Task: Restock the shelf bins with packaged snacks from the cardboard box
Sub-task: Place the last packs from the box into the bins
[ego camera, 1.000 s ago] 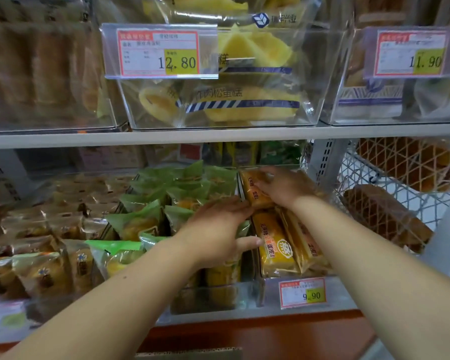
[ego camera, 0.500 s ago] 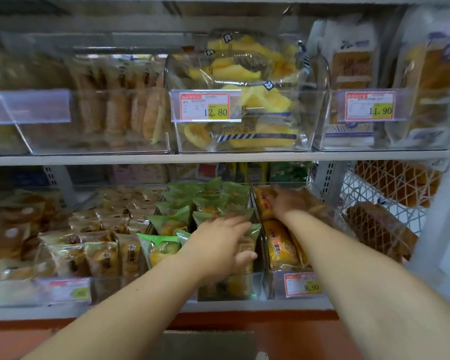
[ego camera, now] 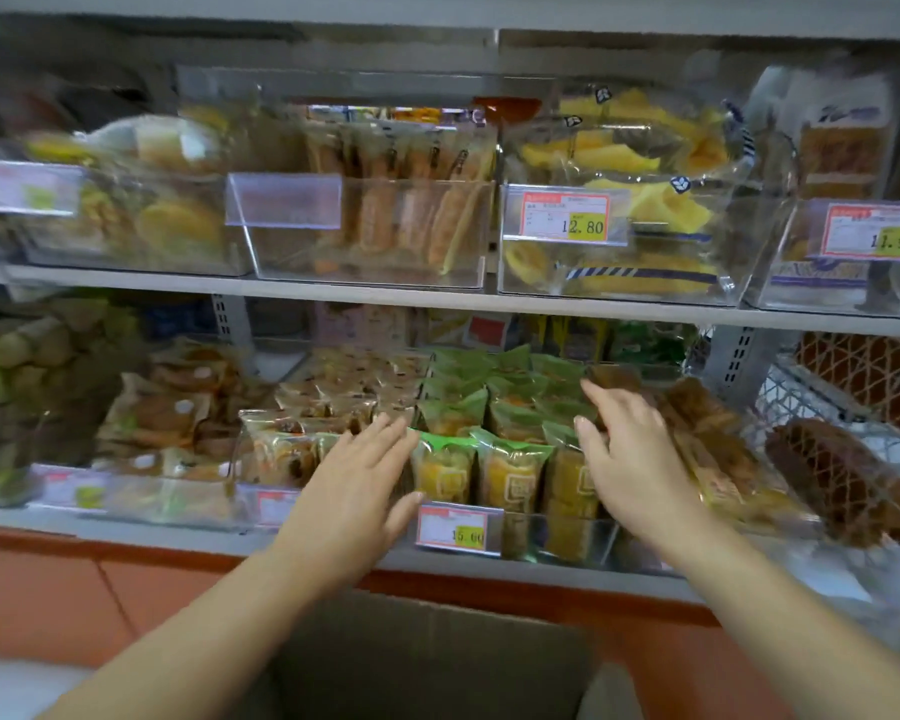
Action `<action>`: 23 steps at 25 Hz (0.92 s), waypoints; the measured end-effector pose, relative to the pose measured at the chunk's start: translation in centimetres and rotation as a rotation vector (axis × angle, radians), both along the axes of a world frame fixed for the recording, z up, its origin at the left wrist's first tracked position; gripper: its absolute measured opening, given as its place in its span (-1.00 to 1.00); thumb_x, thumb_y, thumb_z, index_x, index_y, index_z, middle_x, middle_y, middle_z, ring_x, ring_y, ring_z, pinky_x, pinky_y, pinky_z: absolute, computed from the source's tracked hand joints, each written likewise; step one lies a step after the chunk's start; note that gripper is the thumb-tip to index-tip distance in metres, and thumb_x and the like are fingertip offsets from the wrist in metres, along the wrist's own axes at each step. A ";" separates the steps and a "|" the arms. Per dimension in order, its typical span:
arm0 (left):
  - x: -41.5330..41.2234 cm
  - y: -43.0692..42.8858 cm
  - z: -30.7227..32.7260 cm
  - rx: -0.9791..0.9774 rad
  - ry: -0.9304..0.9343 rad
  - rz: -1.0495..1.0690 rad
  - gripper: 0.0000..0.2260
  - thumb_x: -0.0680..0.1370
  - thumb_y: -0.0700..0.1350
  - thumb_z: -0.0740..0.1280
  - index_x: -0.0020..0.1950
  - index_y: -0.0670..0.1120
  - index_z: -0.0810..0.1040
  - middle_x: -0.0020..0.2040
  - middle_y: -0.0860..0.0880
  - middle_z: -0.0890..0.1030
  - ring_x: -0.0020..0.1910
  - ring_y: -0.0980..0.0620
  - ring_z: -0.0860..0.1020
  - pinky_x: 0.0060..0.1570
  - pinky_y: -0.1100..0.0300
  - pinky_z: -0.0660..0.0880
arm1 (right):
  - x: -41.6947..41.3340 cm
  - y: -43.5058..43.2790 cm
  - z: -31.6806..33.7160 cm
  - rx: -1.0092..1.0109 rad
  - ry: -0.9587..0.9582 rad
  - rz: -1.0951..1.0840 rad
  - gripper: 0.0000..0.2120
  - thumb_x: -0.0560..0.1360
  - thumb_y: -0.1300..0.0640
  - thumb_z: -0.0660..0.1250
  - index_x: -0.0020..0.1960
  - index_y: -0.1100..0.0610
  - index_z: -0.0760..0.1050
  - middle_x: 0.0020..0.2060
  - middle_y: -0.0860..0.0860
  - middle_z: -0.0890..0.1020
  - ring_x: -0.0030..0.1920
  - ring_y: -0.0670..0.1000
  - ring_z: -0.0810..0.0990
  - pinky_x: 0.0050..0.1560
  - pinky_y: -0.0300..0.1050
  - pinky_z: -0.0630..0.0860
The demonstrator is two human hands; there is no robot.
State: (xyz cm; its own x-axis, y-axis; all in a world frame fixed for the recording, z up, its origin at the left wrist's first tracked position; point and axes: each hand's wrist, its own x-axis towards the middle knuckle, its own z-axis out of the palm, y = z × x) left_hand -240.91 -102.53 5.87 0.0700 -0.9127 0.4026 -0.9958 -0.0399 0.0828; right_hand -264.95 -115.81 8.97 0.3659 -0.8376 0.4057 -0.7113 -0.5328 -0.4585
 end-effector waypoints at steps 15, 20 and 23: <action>11.9 1.5 -5.4 -0.135 -0.020 0.155 -0.52 0.66 0.14 -0.10 0.58 0.07 -0.02 0.60 0.04 -0.04 0.59 0.00 -0.14 0.56 0.00 -0.17 | 21.4 8.0 -5.8 -0.202 0.497 0.210 -0.42 0.55 -0.16 0.00 0.45 0.09 0.35 0.43 0.18 0.39 0.44 0.30 0.31 0.36 0.24 0.33; 13.5 -1.9 -5.3 -0.119 -0.077 0.083 -0.54 0.65 0.03 0.02 0.48 -0.12 0.36 0.47 -0.17 0.40 0.53 -0.19 0.22 0.50 0.01 -0.03 | 23.0 5.0 -5.6 -0.079 0.553 0.251 -0.28 0.45 -0.33 -0.34 0.57 -0.12 -0.16 0.58 0.06 -0.07 0.54 0.28 -0.02 0.51 0.21 -0.07; 13.3 -2.5 -4.9 -0.136 -0.053 0.041 -0.60 0.59 -0.06 0.11 0.34 -0.18 0.51 0.32 -0.18 0.55 0.43 -0.13 0.24 0.47 0.02 0.06 | 23.4 4.3 -5.3 -0.026 0.530 0.249 -0.37 0.54 -0.31 -0.26 0.56 -0.14 -0.21 0.58 0.04 -0.14 0.54 0.25 -0.09 0.51 0.17 -0.16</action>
